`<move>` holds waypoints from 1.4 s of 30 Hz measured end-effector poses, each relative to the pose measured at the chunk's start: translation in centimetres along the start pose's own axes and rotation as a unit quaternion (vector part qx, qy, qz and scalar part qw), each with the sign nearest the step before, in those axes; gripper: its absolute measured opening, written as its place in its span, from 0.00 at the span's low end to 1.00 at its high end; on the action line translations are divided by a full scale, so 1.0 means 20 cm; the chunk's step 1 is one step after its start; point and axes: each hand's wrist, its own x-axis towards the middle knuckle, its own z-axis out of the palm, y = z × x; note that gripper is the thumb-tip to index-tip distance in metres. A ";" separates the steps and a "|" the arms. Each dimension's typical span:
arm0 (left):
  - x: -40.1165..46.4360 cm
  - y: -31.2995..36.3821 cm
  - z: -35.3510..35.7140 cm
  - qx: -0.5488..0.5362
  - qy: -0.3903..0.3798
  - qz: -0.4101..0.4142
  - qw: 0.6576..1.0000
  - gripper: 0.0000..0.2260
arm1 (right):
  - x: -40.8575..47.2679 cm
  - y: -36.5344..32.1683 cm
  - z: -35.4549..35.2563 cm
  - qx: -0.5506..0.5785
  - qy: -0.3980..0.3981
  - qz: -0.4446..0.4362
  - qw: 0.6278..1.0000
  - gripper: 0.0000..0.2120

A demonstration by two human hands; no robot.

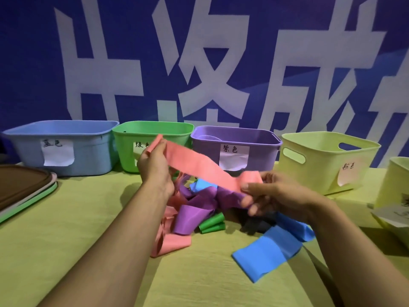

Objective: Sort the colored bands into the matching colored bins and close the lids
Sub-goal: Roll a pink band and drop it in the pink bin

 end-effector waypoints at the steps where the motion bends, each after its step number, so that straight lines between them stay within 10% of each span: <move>1: 0.01 -0.01 -0.01 0.006 -0.001 0.009 1.000 0.03 | -0.02 0.00 0.00 -0.014 -0.034 0.033 0.999 0.13; 10: -0.03 -0.05 0.01 0.064 -0.080 0.066 0.993 0.04 | -0.10 -0.09 0.06 -0.142 -0.261 0.133 0.946 0.18; 17: -0.03 -0.04 0.02 0.035 -0.104 0.058 0.992 0.05 | -0.10 -0.10 0.13 -0.190 -0.248 0.062 0.948 0.01; 26: -0.10 -0.10 0.06 0.047 -0.251 0.029 0.966 0.07 | -0.09 -0.12 0.15 -0.267 -0.288 0.194 0.899 0.13; 31: -0.18 -0.13 0.08 0.050 -0.328 -0.007 0.943 0.08 | -0.08 -0.12 0.09 -0.342 -0.121 0.154 0.919 0.24; 36: -0.21 -0.12 0.09 0.074 -0.365 -0.003 0.928 0.12 | 0.06 -0.02 0.08 -0.231 0.163 -0.050 0.958 0.13; 42: -0.26 -0.08 0.10 0.054 -0.423 -0.028 0.904 0.15 | 0.11 0.02 0.17 -0.083 0.125 -0.196 0.969 0.10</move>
